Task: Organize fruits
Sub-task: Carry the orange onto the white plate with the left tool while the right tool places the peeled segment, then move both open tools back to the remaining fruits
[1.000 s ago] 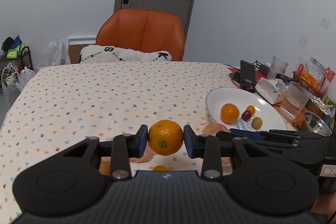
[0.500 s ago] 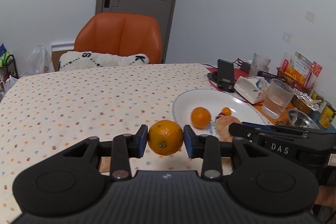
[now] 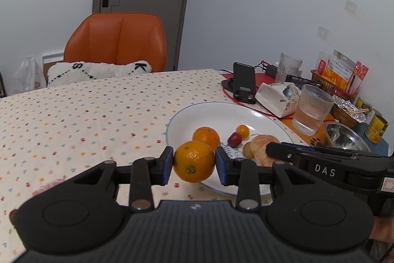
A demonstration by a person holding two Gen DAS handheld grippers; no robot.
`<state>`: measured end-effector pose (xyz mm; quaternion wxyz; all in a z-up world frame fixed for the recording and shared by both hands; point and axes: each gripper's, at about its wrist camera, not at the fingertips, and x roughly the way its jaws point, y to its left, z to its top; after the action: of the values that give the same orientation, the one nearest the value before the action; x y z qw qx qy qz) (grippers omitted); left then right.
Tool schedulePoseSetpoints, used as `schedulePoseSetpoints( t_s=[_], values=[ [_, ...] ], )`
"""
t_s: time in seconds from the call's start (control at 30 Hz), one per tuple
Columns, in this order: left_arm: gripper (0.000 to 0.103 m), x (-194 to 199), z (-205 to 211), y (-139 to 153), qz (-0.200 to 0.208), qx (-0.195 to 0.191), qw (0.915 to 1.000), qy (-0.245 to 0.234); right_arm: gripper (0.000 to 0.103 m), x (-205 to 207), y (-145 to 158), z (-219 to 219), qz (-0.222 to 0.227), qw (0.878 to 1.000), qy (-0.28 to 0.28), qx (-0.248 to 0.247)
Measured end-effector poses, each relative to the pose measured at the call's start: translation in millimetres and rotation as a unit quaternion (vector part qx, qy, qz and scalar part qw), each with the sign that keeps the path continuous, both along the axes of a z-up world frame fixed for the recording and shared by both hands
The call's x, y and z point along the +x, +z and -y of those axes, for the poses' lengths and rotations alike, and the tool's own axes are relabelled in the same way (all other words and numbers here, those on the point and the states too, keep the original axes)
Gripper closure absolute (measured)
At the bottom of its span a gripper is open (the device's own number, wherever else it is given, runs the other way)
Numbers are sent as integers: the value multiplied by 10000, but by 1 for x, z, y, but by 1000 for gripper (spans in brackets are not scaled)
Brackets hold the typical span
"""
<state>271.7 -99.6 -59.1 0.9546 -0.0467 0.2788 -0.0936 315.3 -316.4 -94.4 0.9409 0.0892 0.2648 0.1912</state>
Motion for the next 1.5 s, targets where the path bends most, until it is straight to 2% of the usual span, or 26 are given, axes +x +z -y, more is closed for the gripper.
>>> schedulePoseSetpoints(
  t_s=[0.17,0.3,0.43,0.53,0.8,1.0,1.07,1.1,1.3,1.5],
  values=[
    [68,9,11,-1,-23,17,10000,-75,54,-4,-1,9,79,9998,-162,27],
    [67,12,19,-3,-17,-9,9999,-169,50,-7,-2,16,67,9998,-201,36],
    [63,12,24,-3,-3,107,9999,-80,47,-9,-3,19,34,9997,-235,21],
    [58,12,18,-3,-85,41,10000,12,45,-11,-3,19,38,9997,-229,34],
    [37,-2,-1,2,-51,50,9995,302,40,-17,-2,9,27,9999,-122,45],
    [28,-13,-15,5,-49,77,9990,439,18,-23,2,2,105,9999,-118,69],
    [24,-16,-20,6,-59,83,9987,505,4,-25,3,0,132,9998,-145,80],
    [23,-18,-22,6,-61,90,9984,546,1,-27,4,-1,159,9997,-161,83],
    [17,-27,-37,8,-75,86,9972,735,0,-31,7,-7,208,9996,-138,159],
    [16,-35,-52,9,-105,-37,9961,879,0,-35,8,-14,238,9996,-37,162]
  ],
)
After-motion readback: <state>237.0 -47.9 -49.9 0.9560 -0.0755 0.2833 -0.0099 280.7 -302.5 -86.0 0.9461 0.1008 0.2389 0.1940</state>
